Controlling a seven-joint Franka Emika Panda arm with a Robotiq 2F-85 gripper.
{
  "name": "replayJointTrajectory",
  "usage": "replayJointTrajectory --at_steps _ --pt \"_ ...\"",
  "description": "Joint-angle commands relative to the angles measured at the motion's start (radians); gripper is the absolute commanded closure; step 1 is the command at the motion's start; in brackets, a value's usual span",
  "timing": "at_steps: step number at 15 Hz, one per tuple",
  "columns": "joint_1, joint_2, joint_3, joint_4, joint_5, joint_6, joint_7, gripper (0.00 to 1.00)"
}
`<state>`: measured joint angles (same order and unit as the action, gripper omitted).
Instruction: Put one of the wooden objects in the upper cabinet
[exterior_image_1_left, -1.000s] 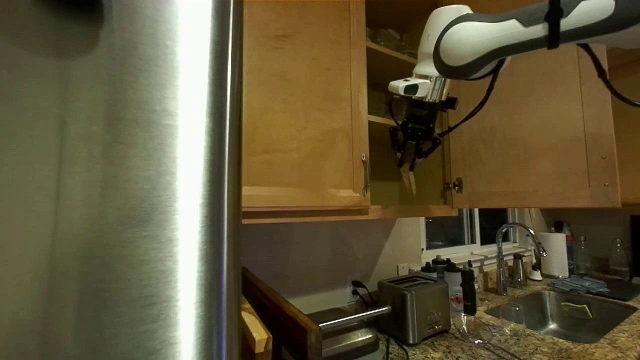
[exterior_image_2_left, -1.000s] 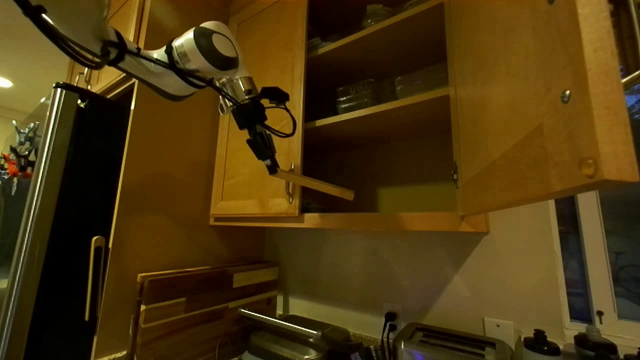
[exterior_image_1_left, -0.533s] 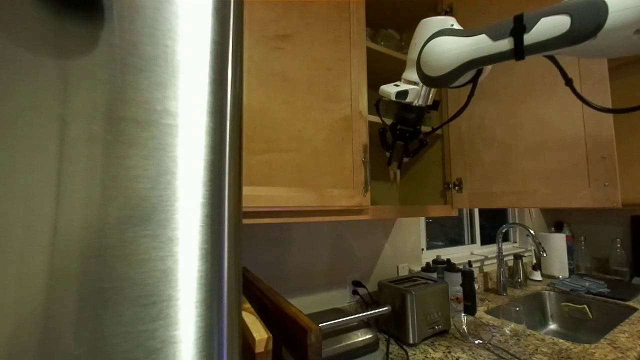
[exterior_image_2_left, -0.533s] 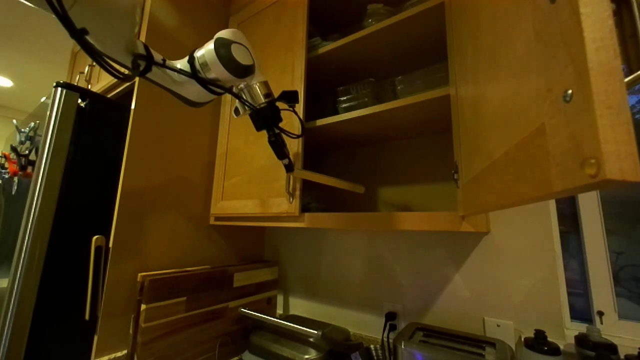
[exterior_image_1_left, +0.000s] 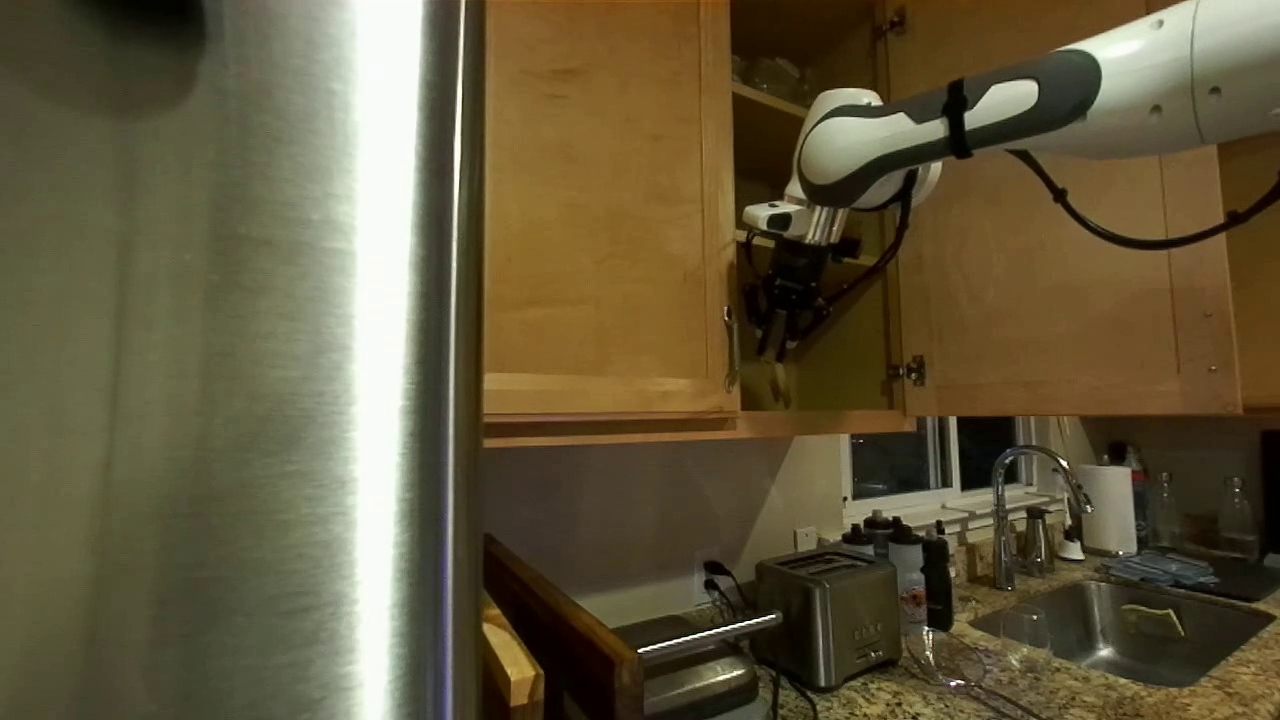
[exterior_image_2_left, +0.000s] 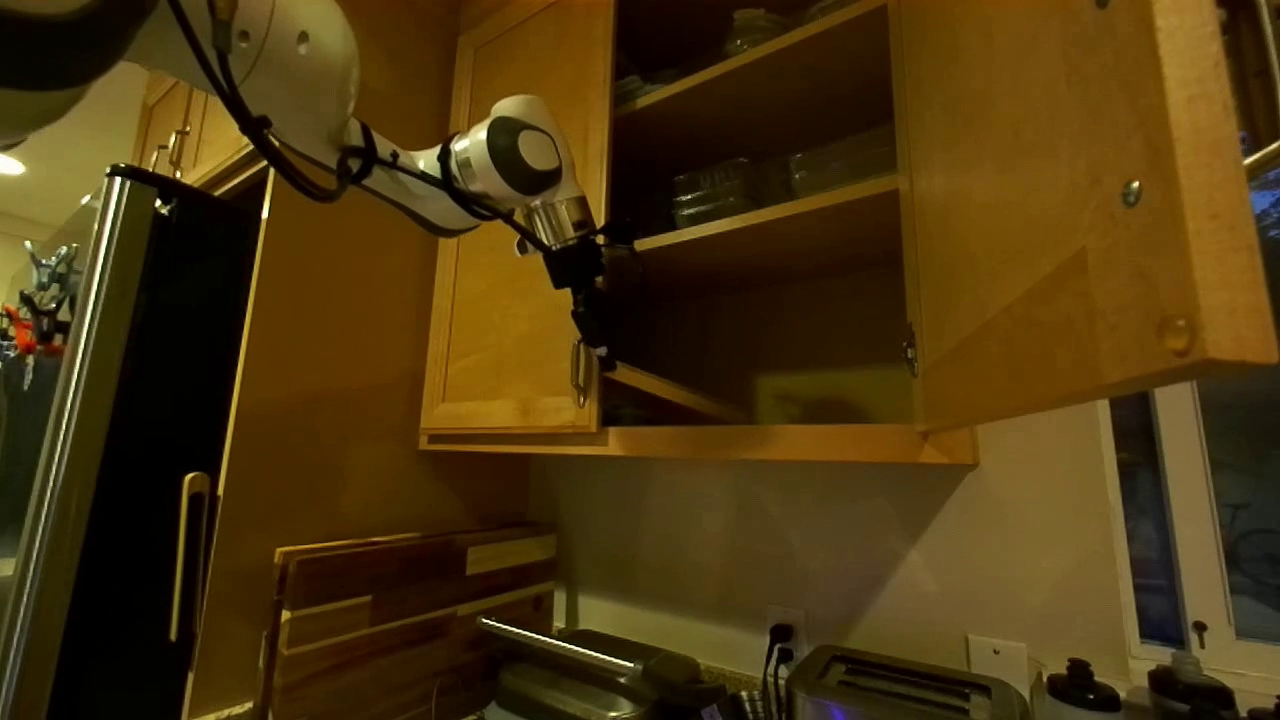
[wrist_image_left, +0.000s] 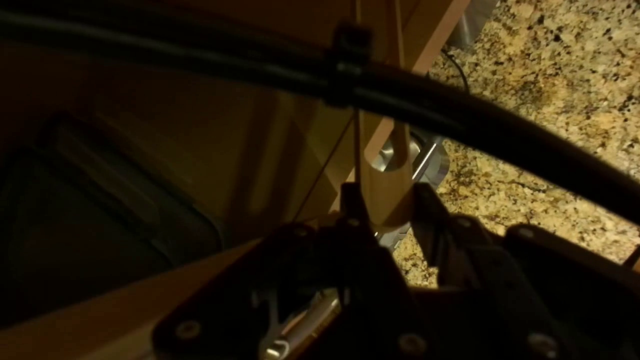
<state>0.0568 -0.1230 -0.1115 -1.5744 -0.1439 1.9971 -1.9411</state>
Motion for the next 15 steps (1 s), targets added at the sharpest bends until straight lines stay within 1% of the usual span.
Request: replayJointTrajectory --at_steps 1,3,5,10,12,13,15 --pt "-0.034 0.037 0.012 0.036 0.02 0.029 -0.025 0.91" --pt "-0.04 0.058 0.016 0.053 0.017 0.027 -0.009 0.91" --pt "-0.048 0.088 0.019 0.089 0.026 0.014 0.05 0.91" --pt "-0.075 0.16 0.016 0.193 0.04 -0.034 0.274 0.91" --pt "-0.084 0.182 0.016 0.226 0.043 -0.042 0.336 0.91" --pt "-0.065 0.187 -0.006 0.232 0.038 -0.04 0.363 0.91" --pt "-0.061 0.188 -0.008 0.234 0.017 -0.033 0.398 0.91"
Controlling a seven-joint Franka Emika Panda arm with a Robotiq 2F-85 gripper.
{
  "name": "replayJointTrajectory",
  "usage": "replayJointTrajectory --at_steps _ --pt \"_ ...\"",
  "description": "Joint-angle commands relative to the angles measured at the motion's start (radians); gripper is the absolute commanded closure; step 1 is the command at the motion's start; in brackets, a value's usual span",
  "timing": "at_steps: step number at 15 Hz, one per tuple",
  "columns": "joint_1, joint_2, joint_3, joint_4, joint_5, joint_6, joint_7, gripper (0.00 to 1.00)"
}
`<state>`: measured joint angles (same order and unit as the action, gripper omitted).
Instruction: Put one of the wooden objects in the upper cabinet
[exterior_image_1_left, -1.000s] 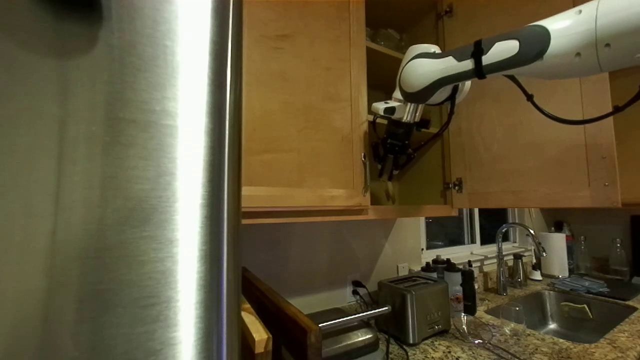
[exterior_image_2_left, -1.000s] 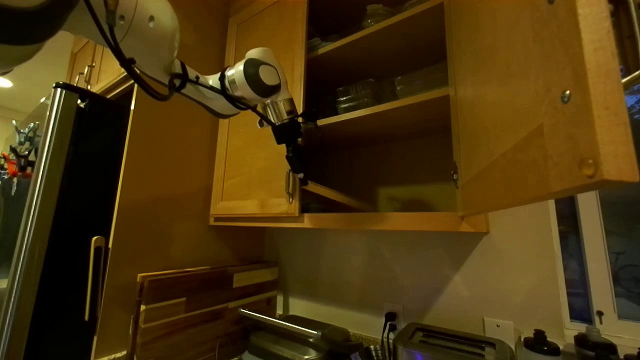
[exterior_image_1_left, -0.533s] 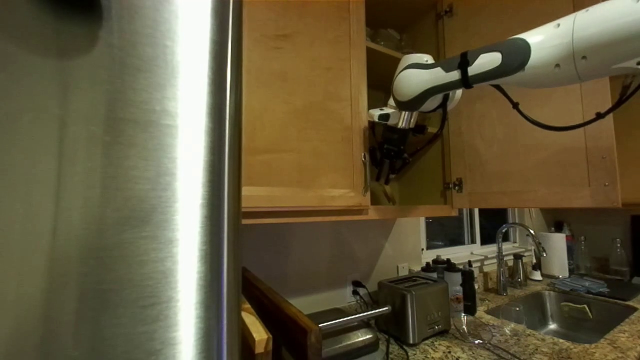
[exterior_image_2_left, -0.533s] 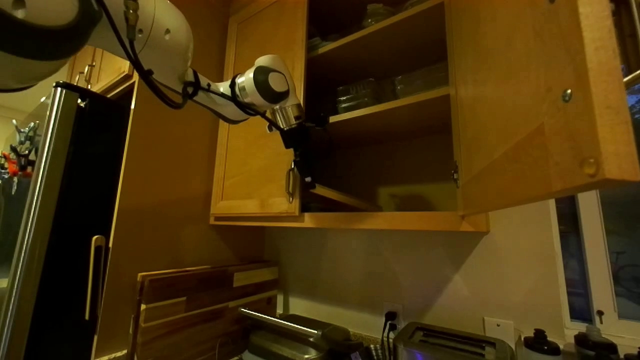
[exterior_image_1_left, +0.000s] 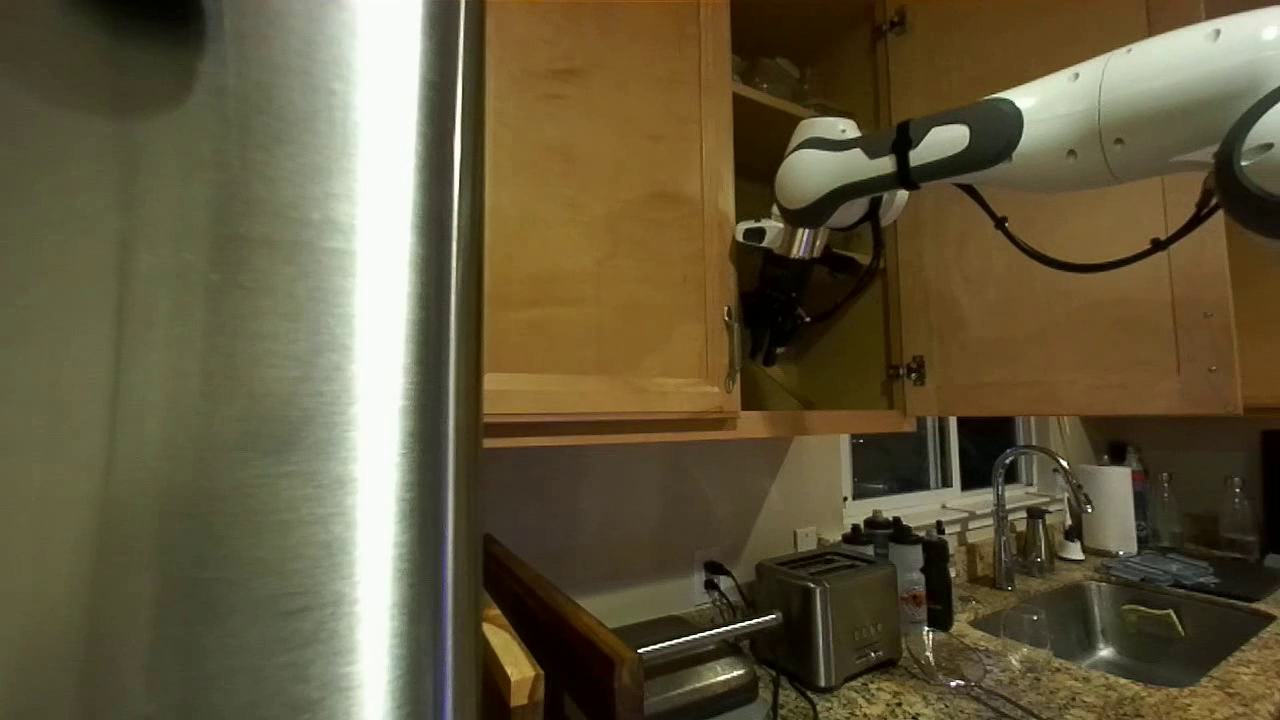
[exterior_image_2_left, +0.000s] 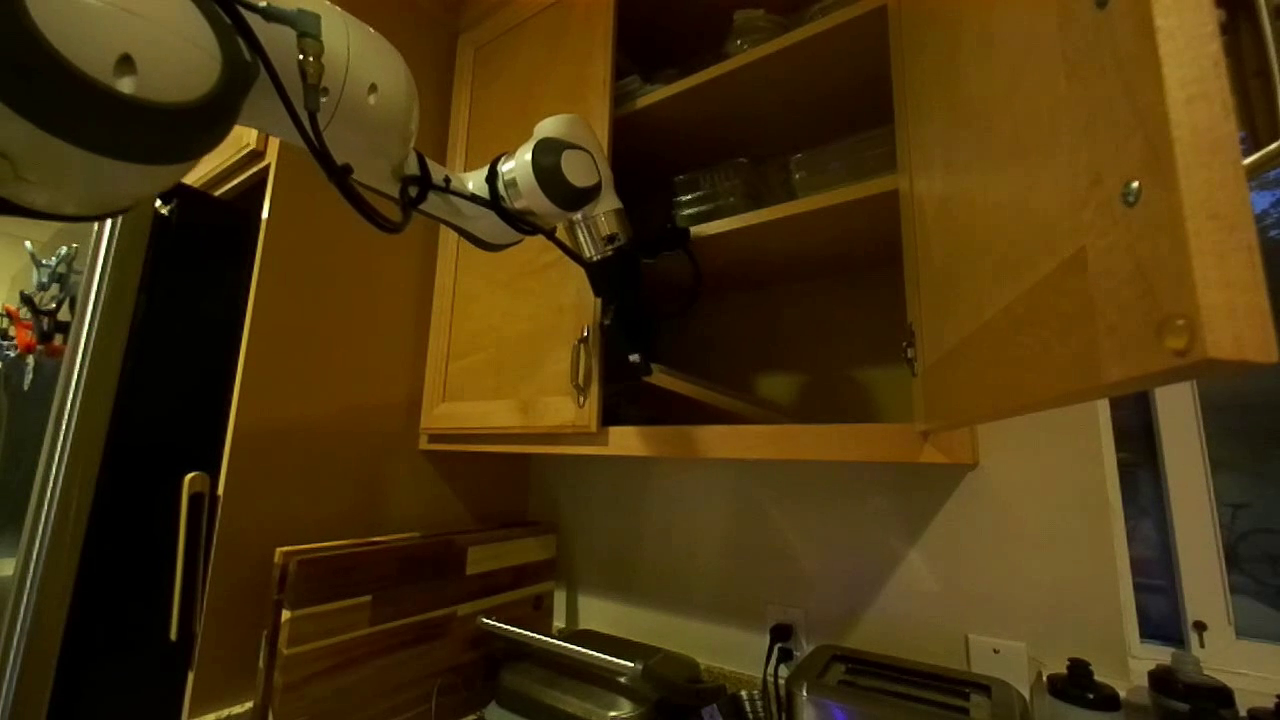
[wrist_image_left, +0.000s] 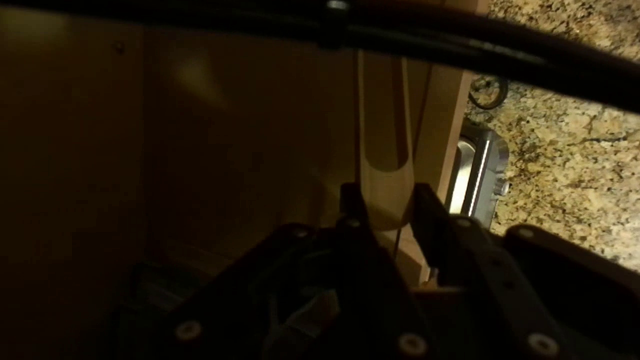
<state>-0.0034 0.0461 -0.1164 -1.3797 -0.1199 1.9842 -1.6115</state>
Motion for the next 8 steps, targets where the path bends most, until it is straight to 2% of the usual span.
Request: replayJointTrajectory --at_steps 1,2,3,4,5,6,8 --pt "0.003 0.016 -0.003 0.035 -0.02 -0.01 0.09 0.47" --pt "0.004 0.018 -0.003 0.037 -0.023 -0.01 0.108 0.45" --pt "0.005 0.015 -0.002 0.036 -0.024 -0.01 0.128 0.59" --pt "0.005 0.011 -0.002 0.032 -0.023 -0.005 0.135 0.82" --pt "0.005 0.006 -0.001 0.03 -0.028 -0.007 0.144 0.84" --pt "0.0 0.011 -0.002 0.021 -0.008 0.0 0.1 0.59" --pt "0.0 0.011 -0.002 0.022 -0.009 0.0 0.11 0.72"
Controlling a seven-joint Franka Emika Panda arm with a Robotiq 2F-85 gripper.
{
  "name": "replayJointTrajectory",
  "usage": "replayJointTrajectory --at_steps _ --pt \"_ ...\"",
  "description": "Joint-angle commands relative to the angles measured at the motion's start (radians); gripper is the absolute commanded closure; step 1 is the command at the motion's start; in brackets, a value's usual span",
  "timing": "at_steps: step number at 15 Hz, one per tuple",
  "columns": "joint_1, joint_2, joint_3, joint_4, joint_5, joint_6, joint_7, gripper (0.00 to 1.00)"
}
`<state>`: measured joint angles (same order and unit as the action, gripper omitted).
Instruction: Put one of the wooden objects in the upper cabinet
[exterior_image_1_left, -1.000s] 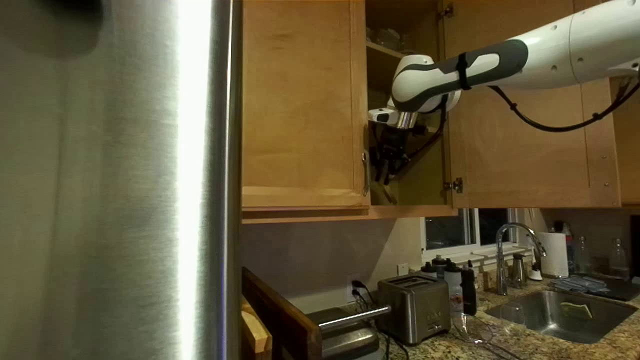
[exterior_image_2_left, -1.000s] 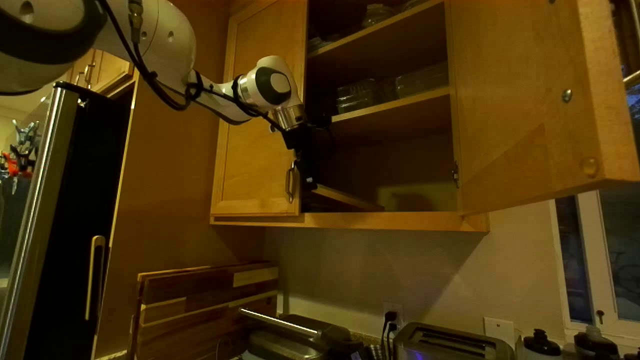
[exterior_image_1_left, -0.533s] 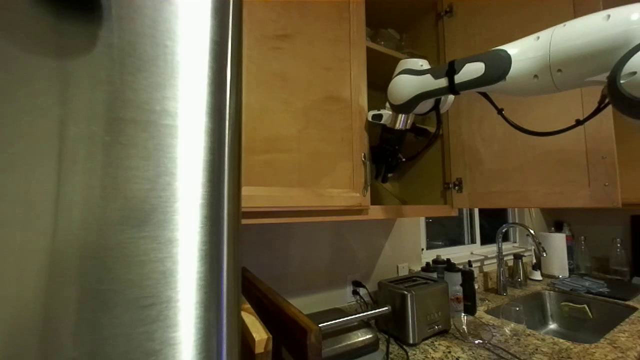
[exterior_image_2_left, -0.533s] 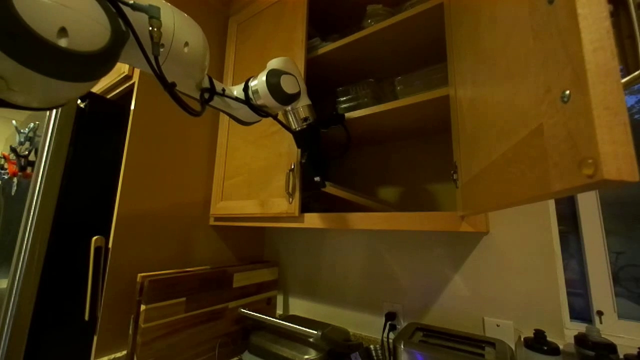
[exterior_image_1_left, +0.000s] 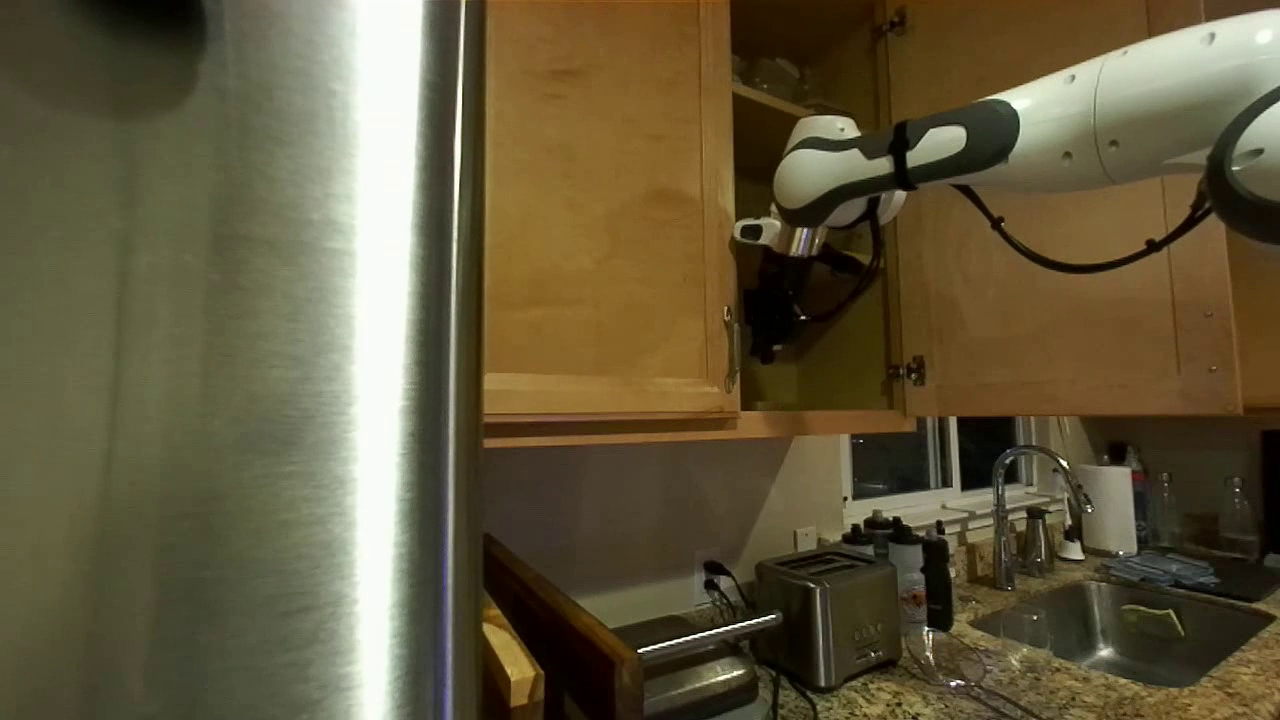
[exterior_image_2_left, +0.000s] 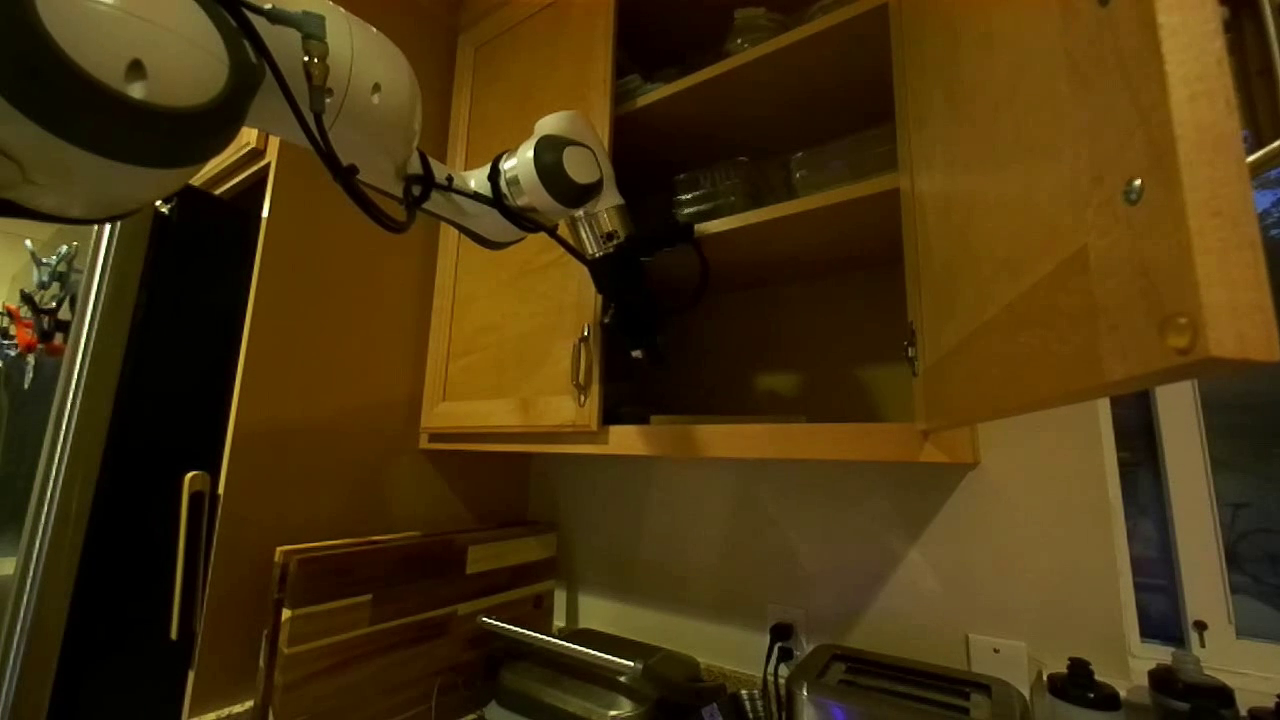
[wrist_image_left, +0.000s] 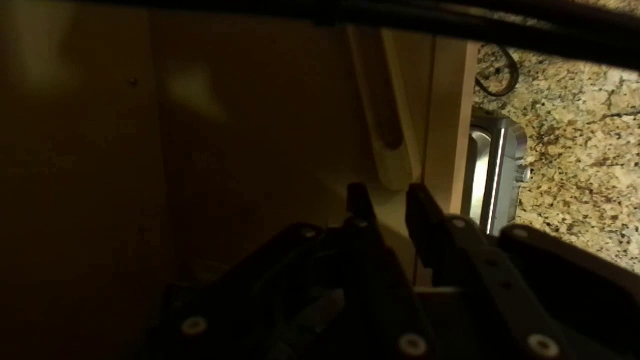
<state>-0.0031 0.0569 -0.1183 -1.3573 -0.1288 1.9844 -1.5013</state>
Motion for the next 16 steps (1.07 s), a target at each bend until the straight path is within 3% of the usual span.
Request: replayJointTrajectory --at_steps 1,6,7,10,11,13,16 --pt "0.0 0.0 0.0 0.0 0.0 0.0 0.003 0.81" --pt "0.0 0.0 0.0 0.0 -0.001 0.0 0.009 0.83" --pt "0.0 0.0 0.0 0.0 -0.001 0.0 0.009 0.94" --pt "0.007 -0.048 0.005 -0.048 -0.011 -0.031 0.019 0.98" --pt "0.01 -0.062 0.008 -0.065 -0.015 -0.035 0.021 0.7" --pt "0.013 -0.078 0.016 -0.084 -0.007 -0.047 0.036 0.71" --pt "0.022 -0.127 0.03 -0.132 -0.017 -0.085 0.069 0.53"
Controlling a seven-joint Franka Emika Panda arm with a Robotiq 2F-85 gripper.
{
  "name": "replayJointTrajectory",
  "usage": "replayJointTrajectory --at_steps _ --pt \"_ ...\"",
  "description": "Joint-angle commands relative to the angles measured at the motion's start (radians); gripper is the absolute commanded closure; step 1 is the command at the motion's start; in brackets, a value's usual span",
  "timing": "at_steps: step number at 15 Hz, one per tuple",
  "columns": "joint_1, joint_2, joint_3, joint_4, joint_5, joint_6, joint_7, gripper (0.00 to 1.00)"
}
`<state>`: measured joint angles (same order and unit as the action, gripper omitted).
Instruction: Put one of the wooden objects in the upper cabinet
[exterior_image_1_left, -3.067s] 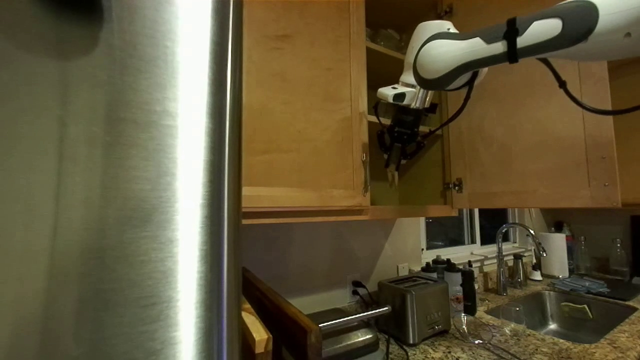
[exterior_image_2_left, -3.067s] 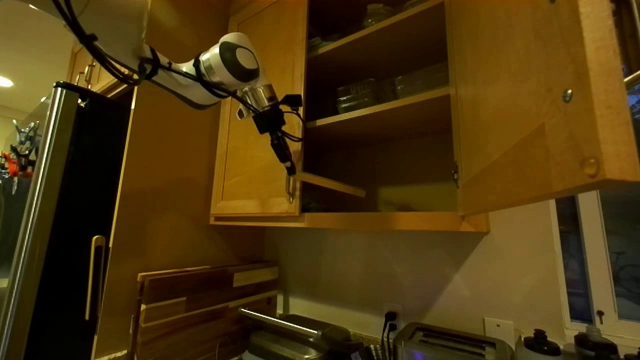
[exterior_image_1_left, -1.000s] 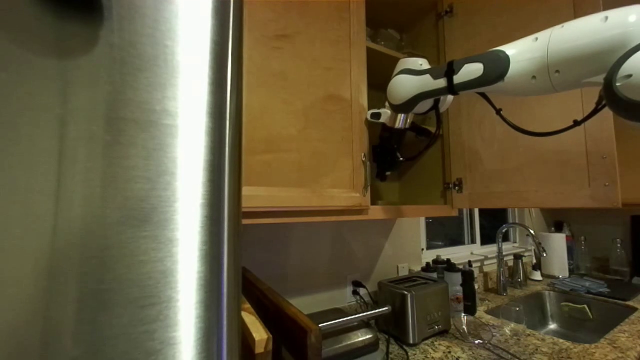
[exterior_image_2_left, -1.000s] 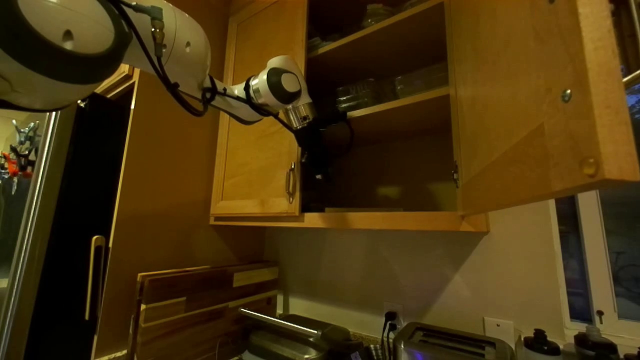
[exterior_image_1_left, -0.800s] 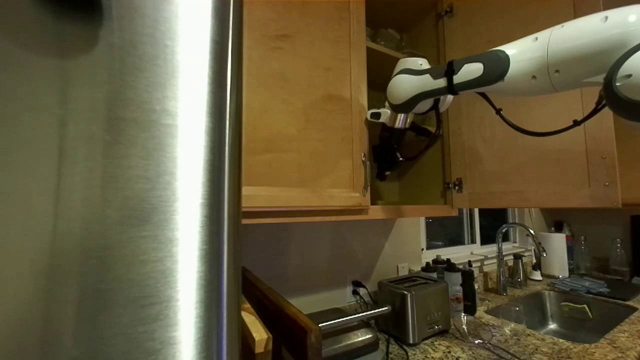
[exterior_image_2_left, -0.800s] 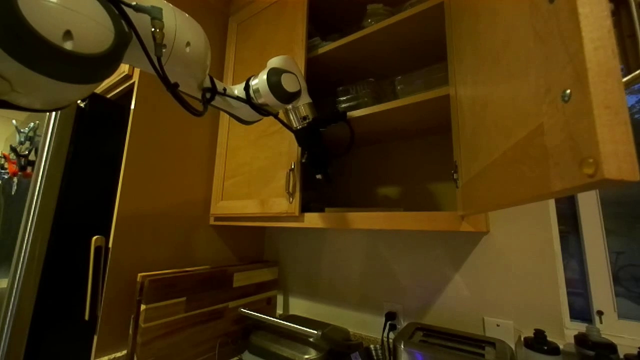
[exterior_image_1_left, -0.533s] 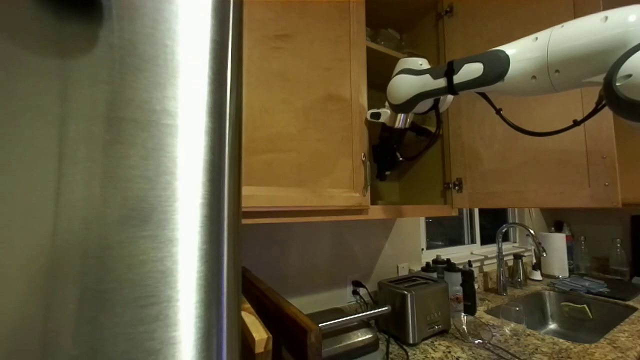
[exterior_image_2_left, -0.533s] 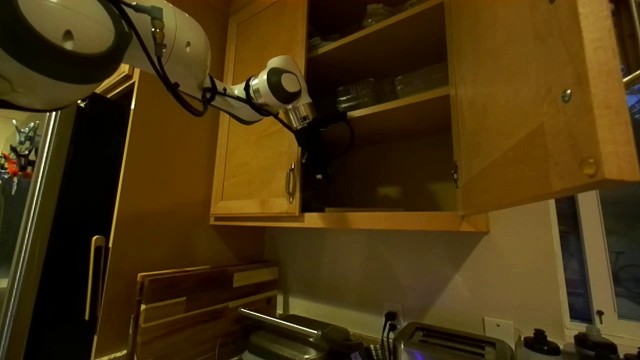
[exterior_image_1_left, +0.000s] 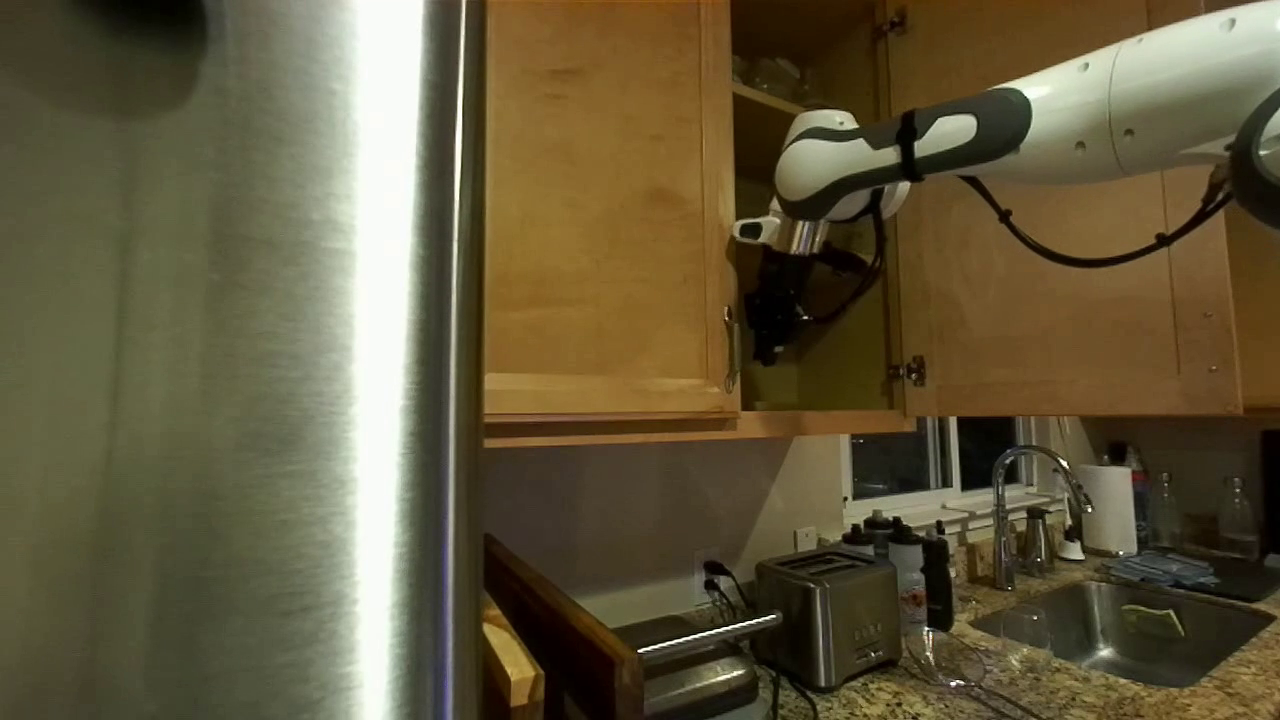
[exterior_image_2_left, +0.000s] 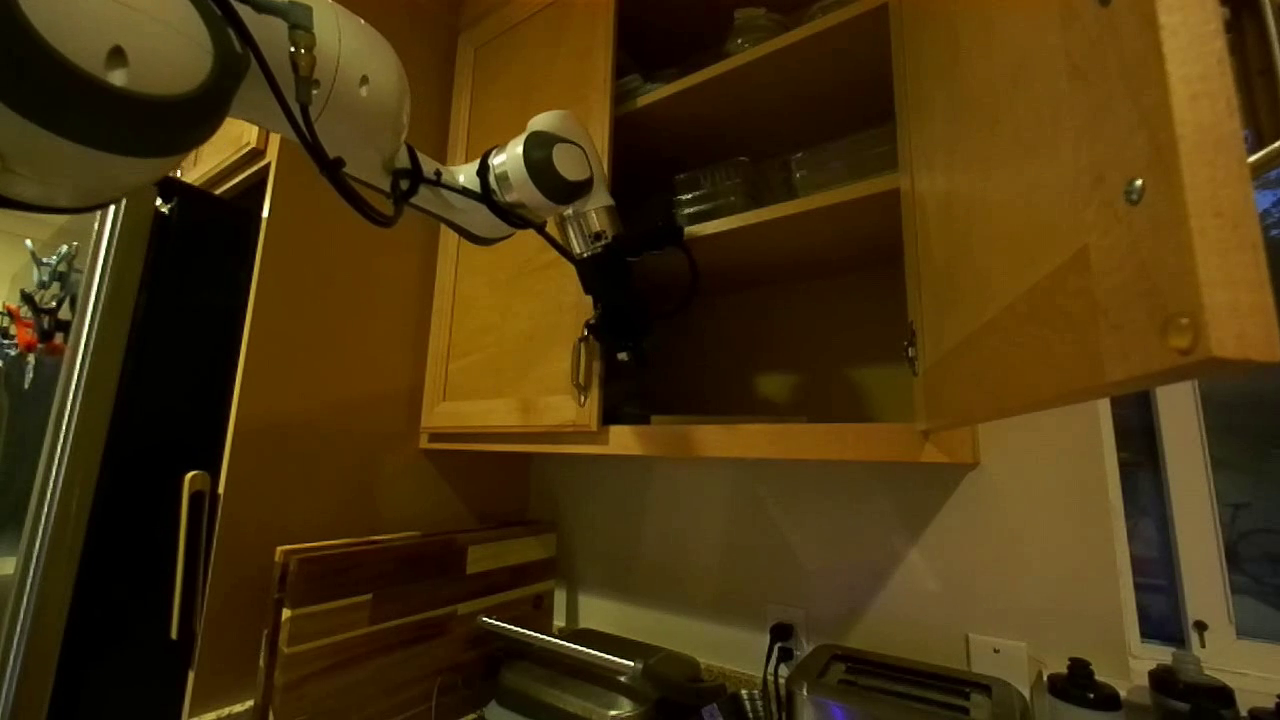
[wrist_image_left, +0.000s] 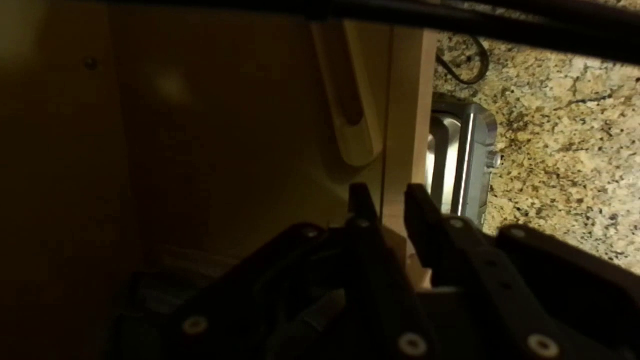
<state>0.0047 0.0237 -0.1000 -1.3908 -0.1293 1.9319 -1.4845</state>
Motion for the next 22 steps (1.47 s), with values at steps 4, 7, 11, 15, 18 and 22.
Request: replayJointTrajectory --at_steps 4,7,11,15,18,22 --pt "0.018 -0.168 0.036 -0.15 -0.056 -0.17 0.172 0.27" --pt "0.019 -0.209 0.061 -0.186 -0.019 -0.309 0.269 0.08" --pt "0.026 -0.232 0.093 -0.246 0.118 -0.428 0.447 0.0" --pt "0.039 -0.25 0.114 -0.346 0.254 -0.418 0.649 0.0" --pt "0.048 -0.275 0.125 -0.428 0.319 -0.377 0.776 0.0" --pt "0.07 -0.23 0.132 -0.393 0.284 -0.373 0.708 0.0"
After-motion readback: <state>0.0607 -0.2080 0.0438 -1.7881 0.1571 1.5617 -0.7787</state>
